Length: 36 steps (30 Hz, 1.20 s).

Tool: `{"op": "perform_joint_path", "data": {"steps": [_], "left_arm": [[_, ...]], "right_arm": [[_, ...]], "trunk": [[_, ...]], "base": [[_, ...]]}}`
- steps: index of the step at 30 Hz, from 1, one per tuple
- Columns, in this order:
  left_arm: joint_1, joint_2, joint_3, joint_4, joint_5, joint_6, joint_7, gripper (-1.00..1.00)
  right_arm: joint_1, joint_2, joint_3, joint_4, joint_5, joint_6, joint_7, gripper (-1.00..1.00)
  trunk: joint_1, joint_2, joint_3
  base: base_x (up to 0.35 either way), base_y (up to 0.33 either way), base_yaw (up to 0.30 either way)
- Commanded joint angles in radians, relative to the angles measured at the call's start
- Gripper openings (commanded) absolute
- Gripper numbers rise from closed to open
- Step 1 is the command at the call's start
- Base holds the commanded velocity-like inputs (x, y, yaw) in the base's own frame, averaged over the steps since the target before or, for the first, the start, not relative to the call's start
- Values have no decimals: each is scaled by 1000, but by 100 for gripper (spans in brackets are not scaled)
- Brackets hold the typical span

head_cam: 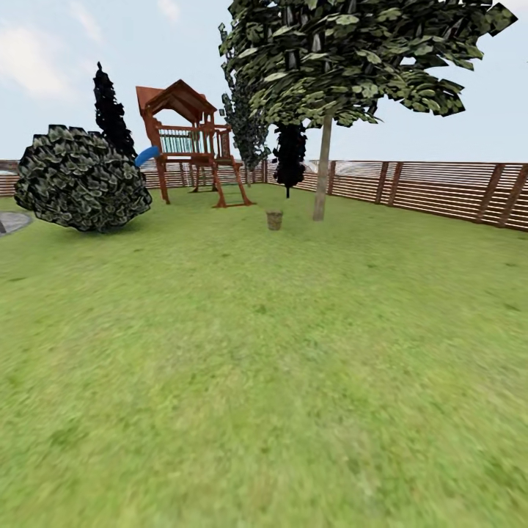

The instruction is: Take the three Easter eggs out of the wicker basket on the lawn in the garden, then place them on the lawn next to a single tree (choose any tree) so that all three eggs are next to the same tree and none are left in the basket.

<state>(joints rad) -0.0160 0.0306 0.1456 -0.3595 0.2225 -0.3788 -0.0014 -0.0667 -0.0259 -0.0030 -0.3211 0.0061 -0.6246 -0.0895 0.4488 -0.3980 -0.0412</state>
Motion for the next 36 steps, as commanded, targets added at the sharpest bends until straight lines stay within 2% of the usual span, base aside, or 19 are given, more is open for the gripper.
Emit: {"op": "perform_joint_path", "data": {"steps": [1,36], "left_arm": [[-1,0,-1,1,6,-3,0,100],[-1,6,-1,1,8,-3,-9,100]], "right_arm": [[-1,0,0,0,1,-3,-3,100],[-1,0,1,0,2,-3,-2,100]], "trunk": [[1,-2,-2],[1,-2,-2]], "base": [[331,82,0],[330,91,0]]}}
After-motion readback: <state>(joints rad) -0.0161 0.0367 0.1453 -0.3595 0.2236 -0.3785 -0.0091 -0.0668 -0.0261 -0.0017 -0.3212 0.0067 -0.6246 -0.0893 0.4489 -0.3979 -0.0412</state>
